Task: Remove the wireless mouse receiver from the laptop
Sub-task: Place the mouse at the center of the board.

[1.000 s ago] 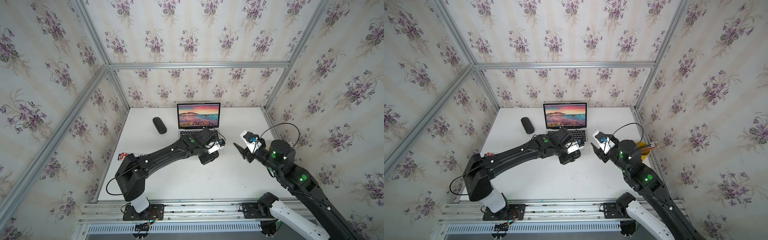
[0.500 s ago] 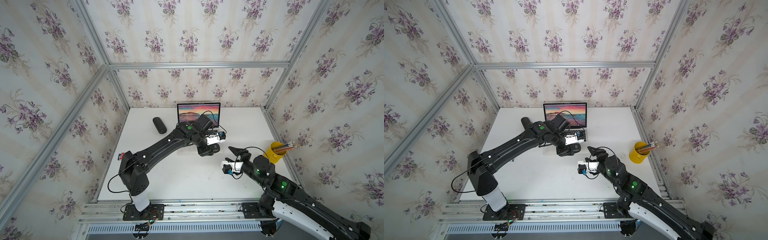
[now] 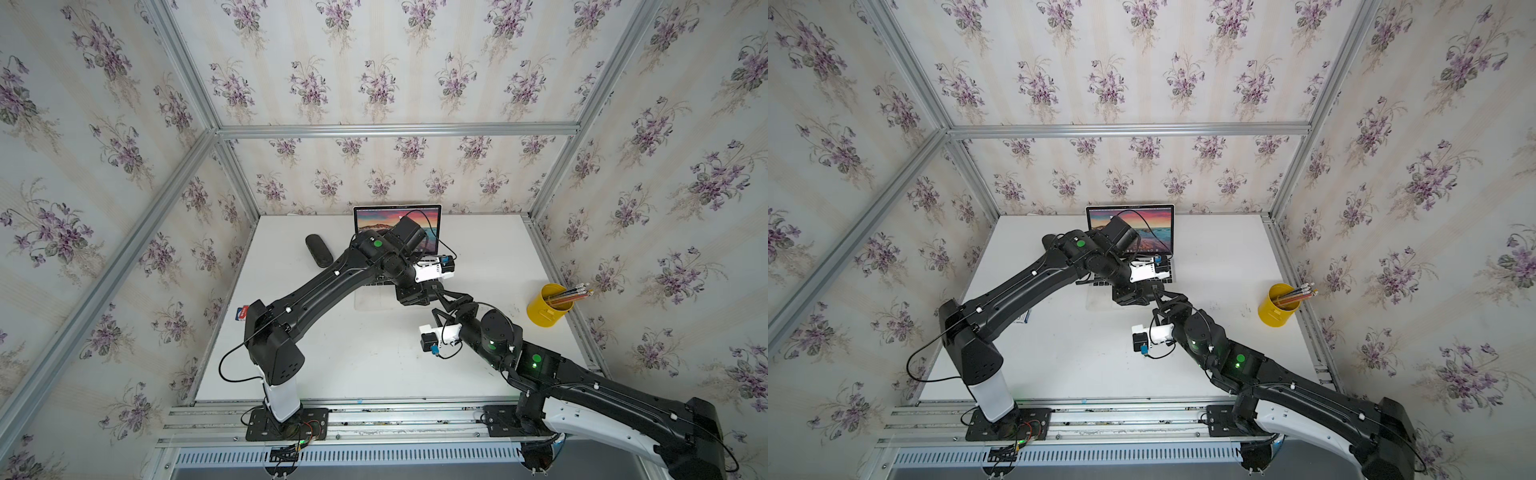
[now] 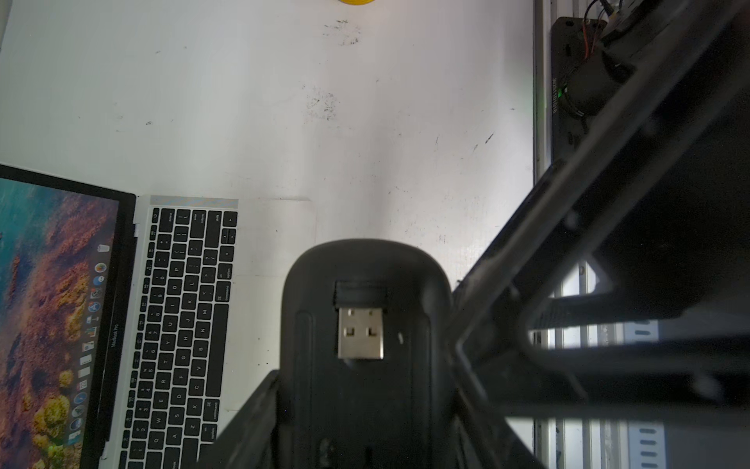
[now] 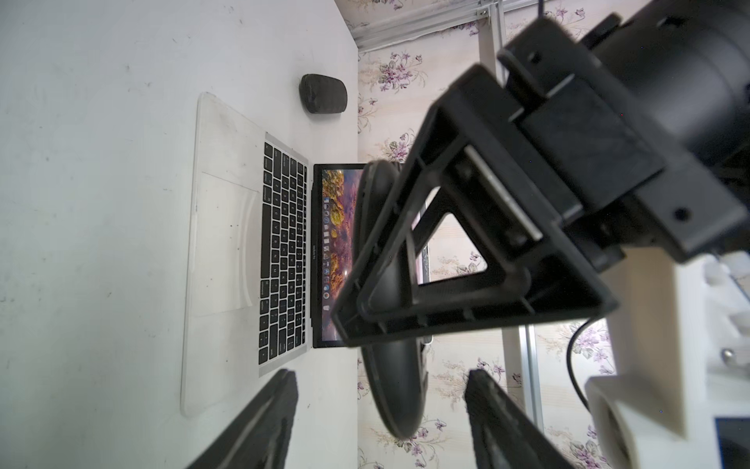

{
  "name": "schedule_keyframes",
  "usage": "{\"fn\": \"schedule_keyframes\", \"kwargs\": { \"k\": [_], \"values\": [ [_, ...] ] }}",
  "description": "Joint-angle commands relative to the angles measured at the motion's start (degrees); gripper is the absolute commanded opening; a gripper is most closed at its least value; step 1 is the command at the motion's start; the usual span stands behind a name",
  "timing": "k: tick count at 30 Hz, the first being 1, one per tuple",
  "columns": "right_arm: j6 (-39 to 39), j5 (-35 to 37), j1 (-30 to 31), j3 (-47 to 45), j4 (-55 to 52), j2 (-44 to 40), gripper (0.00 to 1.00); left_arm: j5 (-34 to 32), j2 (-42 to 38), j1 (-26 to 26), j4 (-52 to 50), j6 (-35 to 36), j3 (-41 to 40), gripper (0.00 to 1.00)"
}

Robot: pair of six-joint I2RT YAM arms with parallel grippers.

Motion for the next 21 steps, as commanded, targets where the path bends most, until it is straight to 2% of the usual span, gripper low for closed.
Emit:
{"fn": "schedule_keyframes", "kwargs": {
  "k": [1,21],
  "values": [
    [-3.0,5.0,0.6,-0.4,5.4,1.0,0.7,1.8,-0.4,0.0,-1.3,0.9,-0.2,0.55],
    [-6.5,8.9,2.9,-0.8,12.2,5.9,0.61,4.7,-1.7,-0.1,-2.9,1.8,1.3,0.55]
  ]
}}
